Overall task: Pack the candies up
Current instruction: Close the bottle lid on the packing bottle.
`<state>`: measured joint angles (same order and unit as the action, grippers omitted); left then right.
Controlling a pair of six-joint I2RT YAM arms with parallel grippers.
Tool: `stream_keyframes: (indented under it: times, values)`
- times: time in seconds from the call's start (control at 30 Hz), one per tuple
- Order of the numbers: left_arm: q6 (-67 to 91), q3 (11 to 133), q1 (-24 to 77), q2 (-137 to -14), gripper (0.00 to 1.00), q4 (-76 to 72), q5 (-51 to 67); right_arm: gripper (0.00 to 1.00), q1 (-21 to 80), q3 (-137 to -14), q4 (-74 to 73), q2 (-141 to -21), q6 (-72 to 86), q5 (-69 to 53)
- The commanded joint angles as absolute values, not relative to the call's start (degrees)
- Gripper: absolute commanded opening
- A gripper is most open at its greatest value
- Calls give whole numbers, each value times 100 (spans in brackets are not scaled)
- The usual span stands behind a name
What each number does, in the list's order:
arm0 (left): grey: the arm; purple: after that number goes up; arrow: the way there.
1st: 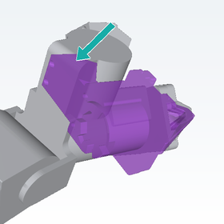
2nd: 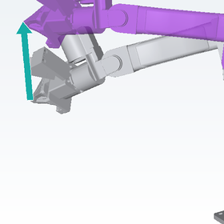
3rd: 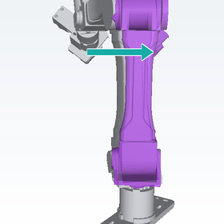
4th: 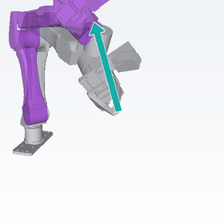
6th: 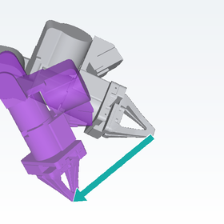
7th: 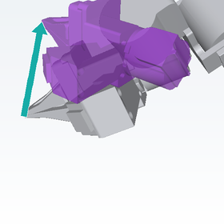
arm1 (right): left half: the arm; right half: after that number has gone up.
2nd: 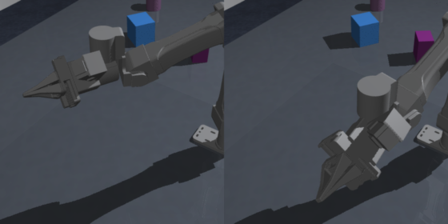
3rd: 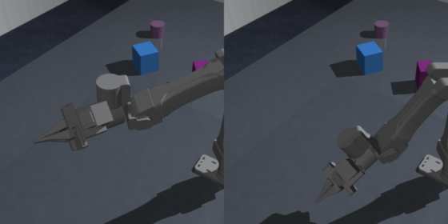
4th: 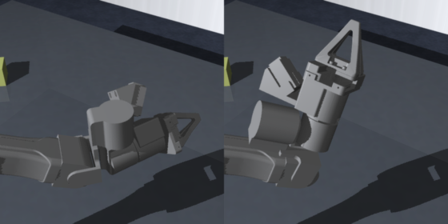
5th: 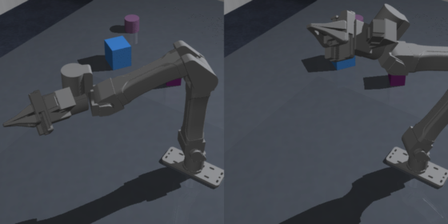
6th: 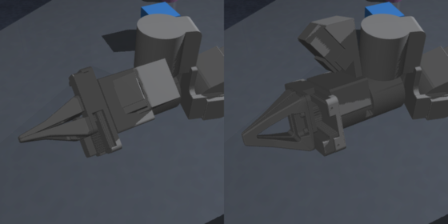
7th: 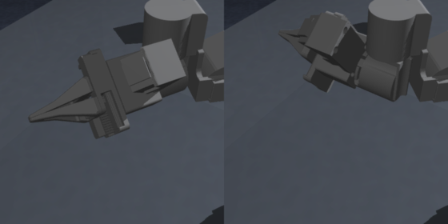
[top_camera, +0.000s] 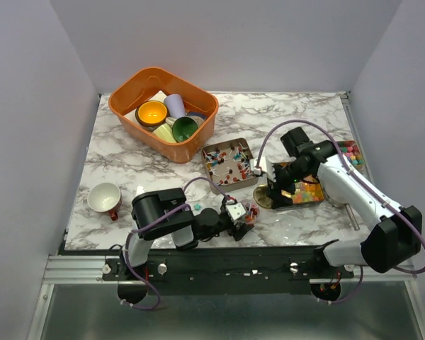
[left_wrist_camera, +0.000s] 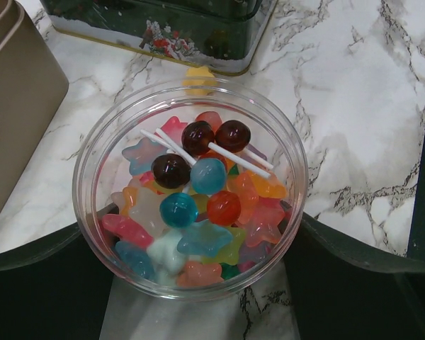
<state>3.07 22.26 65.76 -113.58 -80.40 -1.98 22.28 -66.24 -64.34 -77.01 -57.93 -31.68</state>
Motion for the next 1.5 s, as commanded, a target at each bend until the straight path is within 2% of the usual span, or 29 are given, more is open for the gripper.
stream_keyframes:
  times: [0.0,0.23,0.47,0.97,1.47]
  values:
    - [158,2197,6609,-11400,85,-8025,-386,70,3048,-6407,-5899,-7936,-6609,-3700]
    - [141,2206,6609,-11329,77,-7788,-290,69,3638,-6320,-5292,-8516,-6715,-3604]
    - [97,2232,6609,-11355,81,-7761,-448,69,3849,-6003,-5010,-8701,-6837,-3410]
    - [106,2233,6609,-11399,81,-7778,-352,67,3999,-5616,-4614,-8684,-6452,-2567]
    - [114,2232,6601,-11382,81,-7752,-264,67,3586,-5608,-4764,-8684,-6266,-2426]
